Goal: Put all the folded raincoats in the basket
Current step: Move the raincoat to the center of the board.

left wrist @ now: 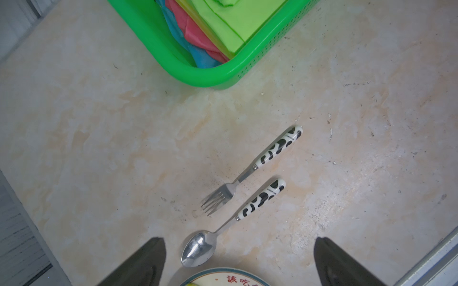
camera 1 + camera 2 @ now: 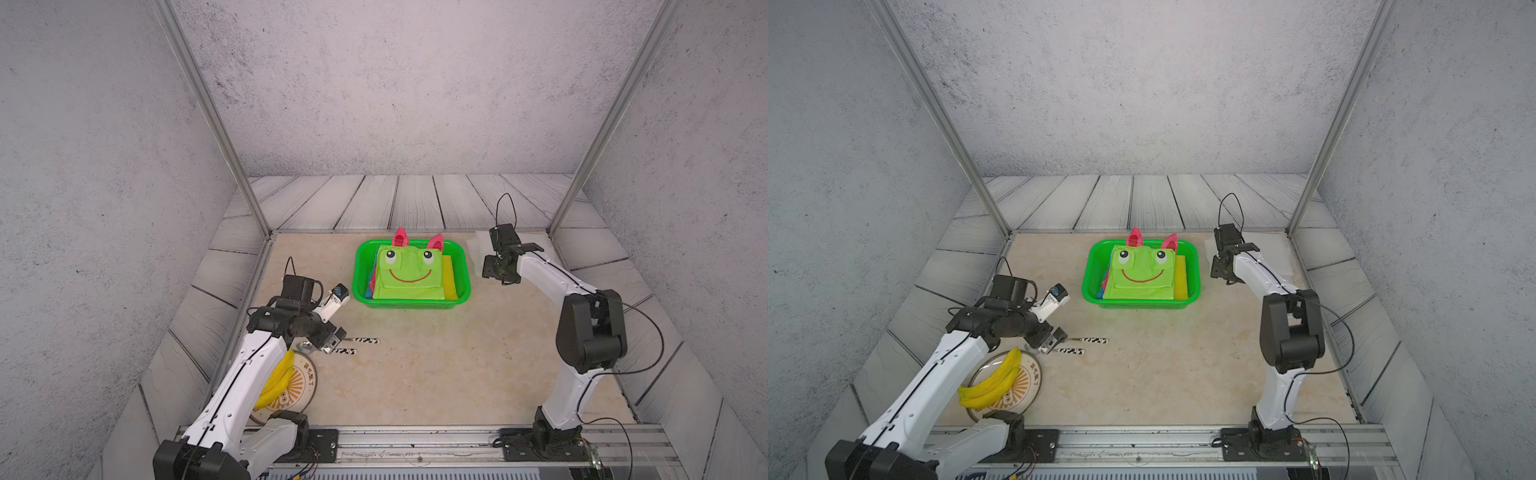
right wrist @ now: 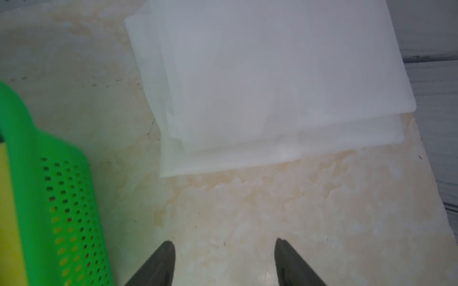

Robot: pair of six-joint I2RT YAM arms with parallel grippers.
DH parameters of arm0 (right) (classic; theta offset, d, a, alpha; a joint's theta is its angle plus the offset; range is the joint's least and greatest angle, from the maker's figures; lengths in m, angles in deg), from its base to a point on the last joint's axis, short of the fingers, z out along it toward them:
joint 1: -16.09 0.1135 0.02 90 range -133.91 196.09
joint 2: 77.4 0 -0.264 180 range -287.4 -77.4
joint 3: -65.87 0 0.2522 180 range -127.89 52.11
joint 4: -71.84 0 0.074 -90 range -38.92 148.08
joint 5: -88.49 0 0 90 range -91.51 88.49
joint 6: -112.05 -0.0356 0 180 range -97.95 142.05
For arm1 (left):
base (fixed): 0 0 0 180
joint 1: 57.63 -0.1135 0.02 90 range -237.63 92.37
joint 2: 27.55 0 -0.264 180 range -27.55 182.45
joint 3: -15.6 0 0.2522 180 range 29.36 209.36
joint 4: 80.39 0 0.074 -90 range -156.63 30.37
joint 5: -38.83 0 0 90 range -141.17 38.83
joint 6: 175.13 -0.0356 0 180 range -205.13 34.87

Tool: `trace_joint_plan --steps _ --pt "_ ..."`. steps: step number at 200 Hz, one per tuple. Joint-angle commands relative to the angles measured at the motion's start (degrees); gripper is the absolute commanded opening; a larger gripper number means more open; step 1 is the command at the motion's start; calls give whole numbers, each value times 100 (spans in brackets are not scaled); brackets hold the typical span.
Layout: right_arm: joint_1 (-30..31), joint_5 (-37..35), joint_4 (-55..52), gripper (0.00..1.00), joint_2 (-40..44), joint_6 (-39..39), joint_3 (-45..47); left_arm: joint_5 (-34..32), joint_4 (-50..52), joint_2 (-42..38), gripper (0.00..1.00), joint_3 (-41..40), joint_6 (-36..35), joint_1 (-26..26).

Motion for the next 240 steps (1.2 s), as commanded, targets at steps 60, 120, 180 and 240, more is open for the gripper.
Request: trace_joint_plan --steps 60,120,180,240 --pt "-410 -228 -158 63 -2388 607 -2640 -23 266 707 100 501 165 -43" --pt "-433 563 -1384 52 -2650 -21 -2714 228 277 818 99 525 159 -42" --pt "-420 1478 -878 46 -1676 -416 -615 468 310 762 99 534 164 -30" --pt "-414 1714 -31 46 156 -1243 1948 696 350 616 100 517 179 -19"
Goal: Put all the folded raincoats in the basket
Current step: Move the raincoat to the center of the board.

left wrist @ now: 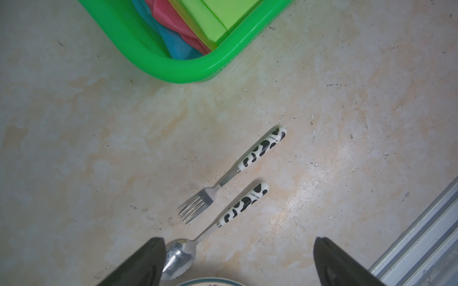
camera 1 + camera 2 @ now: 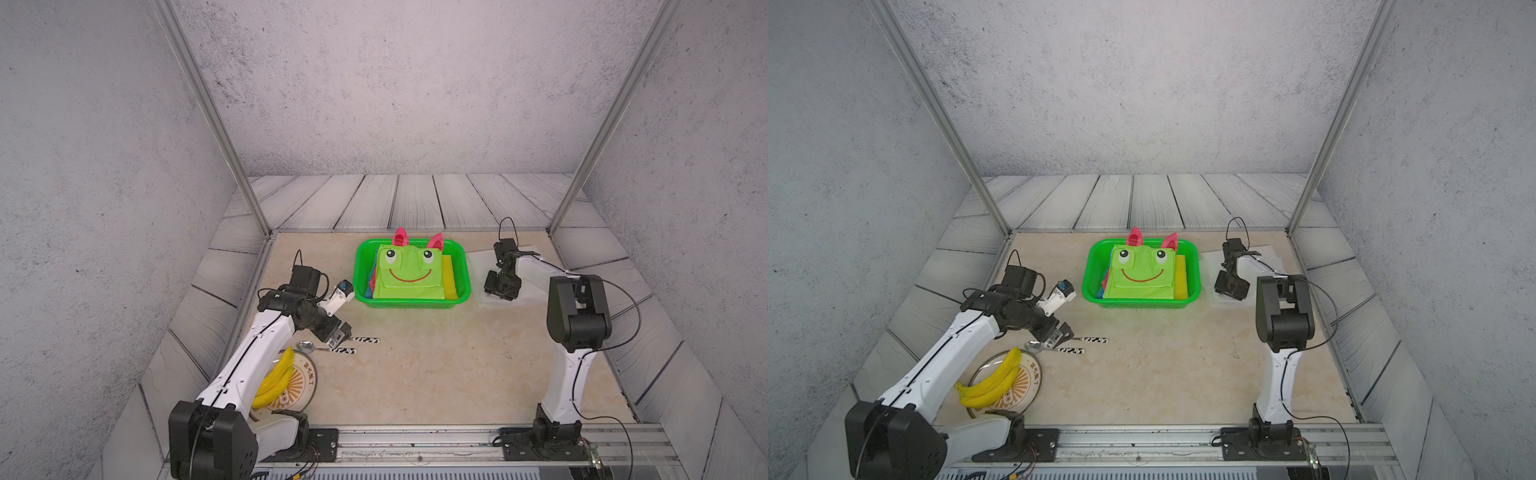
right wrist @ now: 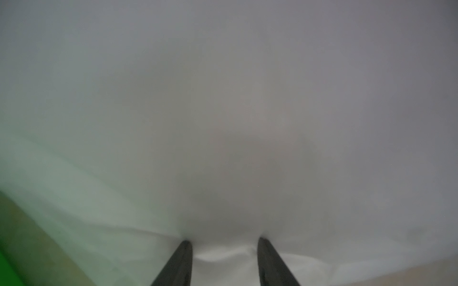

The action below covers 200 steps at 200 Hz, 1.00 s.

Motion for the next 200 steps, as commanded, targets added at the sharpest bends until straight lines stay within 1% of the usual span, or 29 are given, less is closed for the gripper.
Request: trace_joint_plan --steps 1,24,41,54,75,103,125,140,173,200 --pt "20 367 -16 46 554 -557 947 201 114 -136 99 119 28 -25" --pt "35 549 335 46 1163 -804 1891 274 107 -198 100 96 34 -24" --pt "30 404 299 46 1570 -897 2337 288 135 -264 100 86 34 -24" --pt "46 470 251 46 1804 -961 2568 241 111 -328 100 29 28 -26" --pt "55 822 232 46 2061 -995 2899 186 28 -434 99 -97 63 -28" --pt "62 797 -8 46 2452 -951 3267 178 -4 -626 100 -238 61 -28" --pt "66 1203 -102 44 2761 -869 3528 169 -76 -765 100 -355 44 -24" --pt "95 1286 -235 44 2964 -783 3649 174 -71 -821 100 -355 44 -25" --pt "395 1390 -538 43 3342 -721 3827 230 -159 -878 100 -425 24 -28" --pt "959 1427 -728 43 3537 -894 3877 347 -148 -739 99 -435 -3 -25"
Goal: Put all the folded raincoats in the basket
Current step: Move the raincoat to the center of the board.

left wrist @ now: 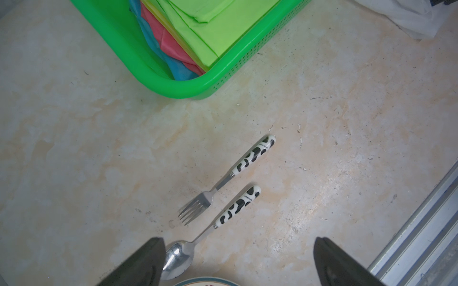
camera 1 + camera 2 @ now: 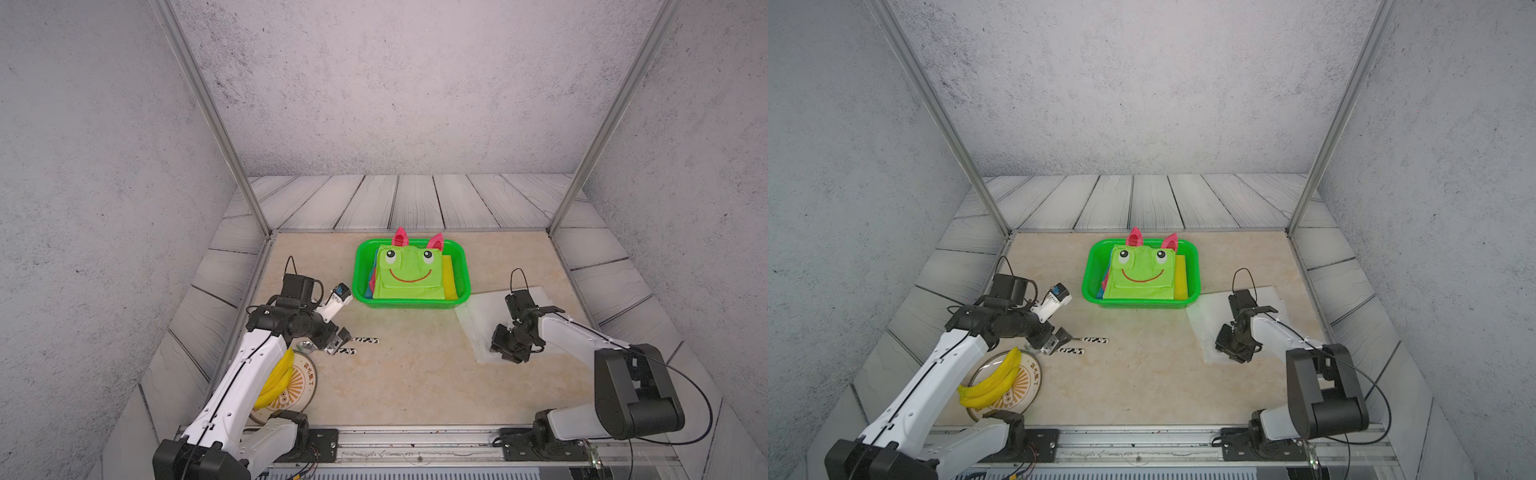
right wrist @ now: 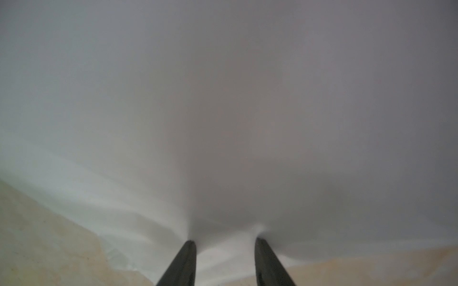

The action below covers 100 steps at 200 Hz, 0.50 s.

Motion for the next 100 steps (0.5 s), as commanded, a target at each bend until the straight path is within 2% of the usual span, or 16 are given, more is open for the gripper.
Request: trace_joint_plan --steps 1,36,56,74,100 --pt "441 182 -492 43 190 -129 67 169 -21 82 99 -81 -4 -27" --pt "1270 550 -194 43 321 -780 231 190 20 344 100 -45 -84 -21" --pt "1637 516 -122 42 284 -1016 206 183 16 463 100 -13 -132 -26" --pt "1744 297 -239 42 418 -996 95 172 -1 523 99 21 -151 -26" --pt "1748 -862 -932 52 867 -833 -359 249 -55 523 100 -21 -152 -28"
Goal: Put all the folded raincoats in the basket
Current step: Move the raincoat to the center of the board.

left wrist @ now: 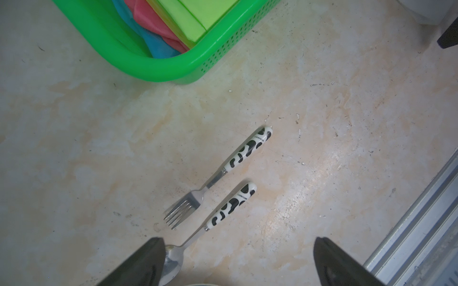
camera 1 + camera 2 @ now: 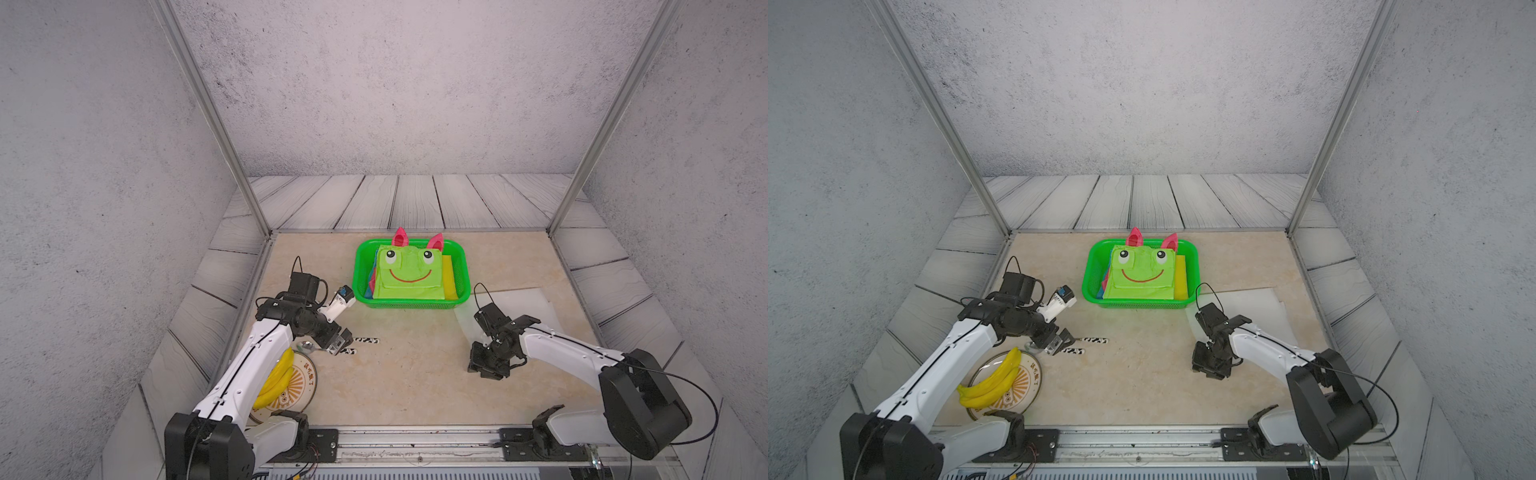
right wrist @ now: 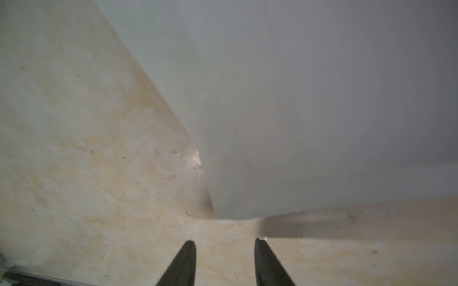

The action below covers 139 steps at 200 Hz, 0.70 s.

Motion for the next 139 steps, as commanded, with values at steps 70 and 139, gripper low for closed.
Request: trace_joint_plan --steps 70,139 --pt "1 -2683 -703 60 -110 1430 -1582 138 -105 -34 100 -99 -14 -28" --pt "-4 -2606 87 60 -1597 1439 -1578 80 -158 -17 100 -139 47 -28"
